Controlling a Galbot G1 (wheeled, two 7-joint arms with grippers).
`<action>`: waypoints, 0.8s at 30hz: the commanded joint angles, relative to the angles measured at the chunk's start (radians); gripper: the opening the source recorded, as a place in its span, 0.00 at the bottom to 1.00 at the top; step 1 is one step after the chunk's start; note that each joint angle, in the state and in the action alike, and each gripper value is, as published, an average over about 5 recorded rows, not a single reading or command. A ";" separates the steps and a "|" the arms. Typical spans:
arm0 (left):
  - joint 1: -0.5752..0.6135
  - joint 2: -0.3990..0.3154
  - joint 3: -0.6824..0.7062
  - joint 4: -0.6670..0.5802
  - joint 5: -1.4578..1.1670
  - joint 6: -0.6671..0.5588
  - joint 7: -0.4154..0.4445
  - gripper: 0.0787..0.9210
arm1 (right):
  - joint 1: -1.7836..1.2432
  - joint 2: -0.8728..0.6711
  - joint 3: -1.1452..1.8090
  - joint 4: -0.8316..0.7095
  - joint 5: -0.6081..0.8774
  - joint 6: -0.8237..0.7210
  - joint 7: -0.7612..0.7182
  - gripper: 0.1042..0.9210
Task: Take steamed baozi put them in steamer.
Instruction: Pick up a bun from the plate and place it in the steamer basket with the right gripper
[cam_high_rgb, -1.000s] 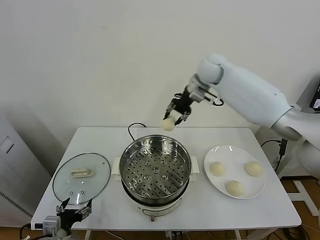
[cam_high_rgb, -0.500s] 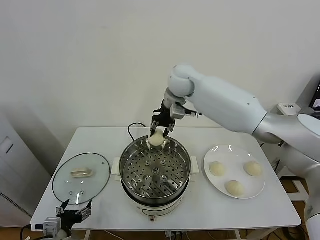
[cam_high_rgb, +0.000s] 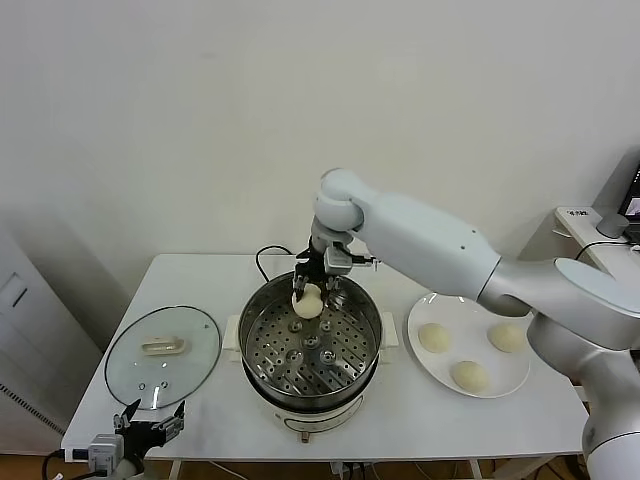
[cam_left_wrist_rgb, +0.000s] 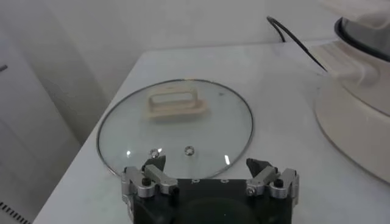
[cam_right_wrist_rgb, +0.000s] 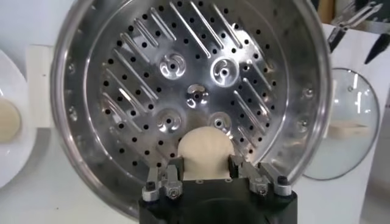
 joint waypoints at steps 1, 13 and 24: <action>0.000 0.000 0.001 -0.001 0.000 0.000 0.000 0.88 | -0.054 0.016 0.036 -0.005 -0.096 0.049 0.000 0.45; 0.000 -0.001 0.001 0.002 0.000 0.000 0.000 0.88 | -0.071 0.008 0.047 -0.012 -0.091 0.049 0.019 0.62; 0.000 0.000 0.001 -0.004 0.004 0.002 0.000 0.88 | 0.175 -0.110 -0.059 -0.028 0.335 -0.006 0.029 0.88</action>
